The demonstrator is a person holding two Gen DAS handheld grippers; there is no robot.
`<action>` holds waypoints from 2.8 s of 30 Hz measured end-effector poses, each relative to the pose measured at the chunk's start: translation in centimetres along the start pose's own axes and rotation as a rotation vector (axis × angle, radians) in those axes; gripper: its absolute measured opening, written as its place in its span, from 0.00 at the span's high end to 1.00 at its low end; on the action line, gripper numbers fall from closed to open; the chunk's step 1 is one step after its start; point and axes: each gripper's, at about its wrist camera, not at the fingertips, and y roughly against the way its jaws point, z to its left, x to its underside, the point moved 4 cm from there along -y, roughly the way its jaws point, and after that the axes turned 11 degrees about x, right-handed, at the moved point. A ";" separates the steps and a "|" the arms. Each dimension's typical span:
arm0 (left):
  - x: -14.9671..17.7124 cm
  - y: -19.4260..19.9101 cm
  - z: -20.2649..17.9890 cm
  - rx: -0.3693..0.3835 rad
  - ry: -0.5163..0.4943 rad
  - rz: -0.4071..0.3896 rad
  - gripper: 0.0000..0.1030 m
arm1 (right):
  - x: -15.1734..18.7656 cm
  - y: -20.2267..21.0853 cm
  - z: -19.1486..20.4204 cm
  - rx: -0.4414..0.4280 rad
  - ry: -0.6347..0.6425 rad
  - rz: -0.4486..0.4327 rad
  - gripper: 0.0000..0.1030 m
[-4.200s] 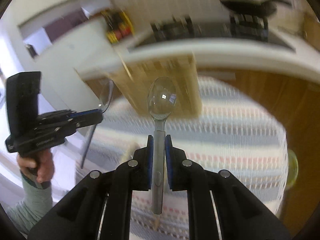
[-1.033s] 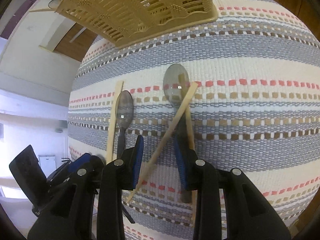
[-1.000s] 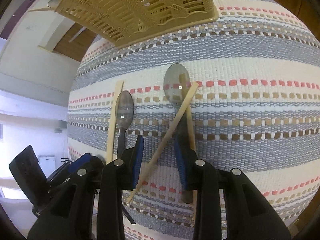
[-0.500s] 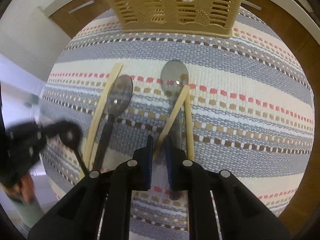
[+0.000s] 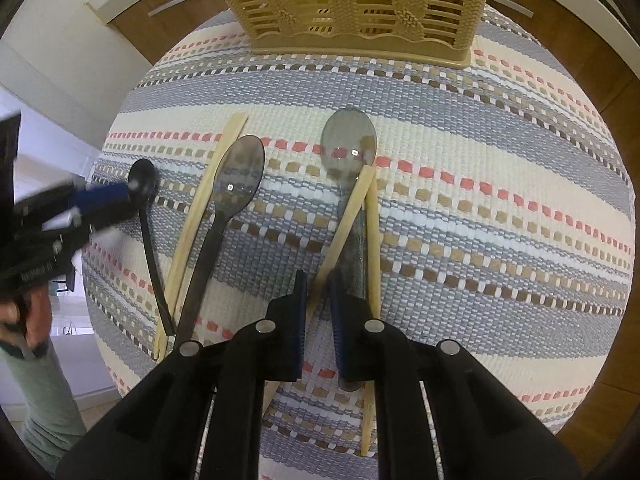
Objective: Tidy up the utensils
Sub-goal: 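Grasp the black spoon with the left tool while the right tool reaches toward a chopstick, then lift the black spoon with the left tool while the right tool lifts a wooden chopstick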
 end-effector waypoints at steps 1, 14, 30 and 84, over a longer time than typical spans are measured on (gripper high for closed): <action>0.4 -0.2 -0.2 -0.005 0.022 0.000 0.63 | -0.1 0.1 -0.1 0.001 0.005 0.002 0.91; -0.8 -4.1 -4.8 -0.278 -0.126 0.031 0.64 | -0.3 -0.2 -0.1 -0.005 0.036 0.026 0.91; -0.8 -1.4 -6.5 -0.192 -0.198 -0.091 0.96 | 0.0 2.1 1.0 -0.039 0.106 -0.109 0.96; -20.1 4.6 -9.1 0.028 -0.222 -0.986 0.95 | -16.6 16.5 -11.1 0.059 -0.191 -1.137 0.96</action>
